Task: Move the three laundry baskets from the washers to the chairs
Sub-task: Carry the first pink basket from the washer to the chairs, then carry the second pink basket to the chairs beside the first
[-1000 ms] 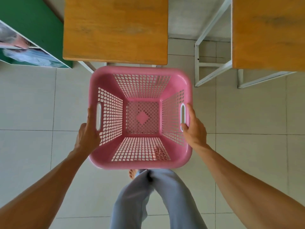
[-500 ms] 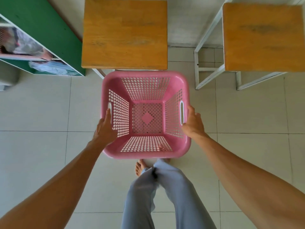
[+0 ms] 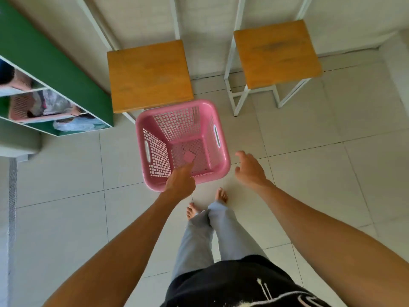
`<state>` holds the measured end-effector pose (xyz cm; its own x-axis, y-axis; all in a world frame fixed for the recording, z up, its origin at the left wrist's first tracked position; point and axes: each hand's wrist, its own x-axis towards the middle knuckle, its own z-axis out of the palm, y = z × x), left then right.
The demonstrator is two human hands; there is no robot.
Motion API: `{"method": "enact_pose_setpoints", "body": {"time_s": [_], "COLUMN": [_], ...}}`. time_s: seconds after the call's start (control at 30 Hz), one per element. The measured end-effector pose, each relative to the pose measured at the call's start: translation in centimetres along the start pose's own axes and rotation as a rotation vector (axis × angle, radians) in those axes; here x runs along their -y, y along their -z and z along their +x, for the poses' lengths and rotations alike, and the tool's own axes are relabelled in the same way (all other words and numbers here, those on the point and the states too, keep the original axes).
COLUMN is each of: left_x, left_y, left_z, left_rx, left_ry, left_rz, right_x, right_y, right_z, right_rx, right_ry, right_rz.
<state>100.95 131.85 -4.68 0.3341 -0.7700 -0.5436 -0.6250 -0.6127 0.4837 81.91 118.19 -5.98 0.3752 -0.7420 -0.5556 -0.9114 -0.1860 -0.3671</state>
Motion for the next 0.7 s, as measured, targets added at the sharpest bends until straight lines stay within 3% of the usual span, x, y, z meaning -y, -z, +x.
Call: {"method": "enact_pose_setpoints", "body": {"time_s": [0.43, 0.7], "left_x": [-14.9, -28.3], "left_y": [-4.6, -12.8], "left_z": [-2.0, -3.5], "left_rx": [0.138, 0.195], "left_ry": [-0.259, -0.378], "left_rz": [0.222, 0.291], "right_x": [-11.7, -24.9], "right_y": [5.3, 9.9], "right_z": [-9.7, -16.5], "right_rx": [-0.199, -0.349], "right_ry": [-0.146, -0.273], "right_rz": [0.189, 0.345]}}
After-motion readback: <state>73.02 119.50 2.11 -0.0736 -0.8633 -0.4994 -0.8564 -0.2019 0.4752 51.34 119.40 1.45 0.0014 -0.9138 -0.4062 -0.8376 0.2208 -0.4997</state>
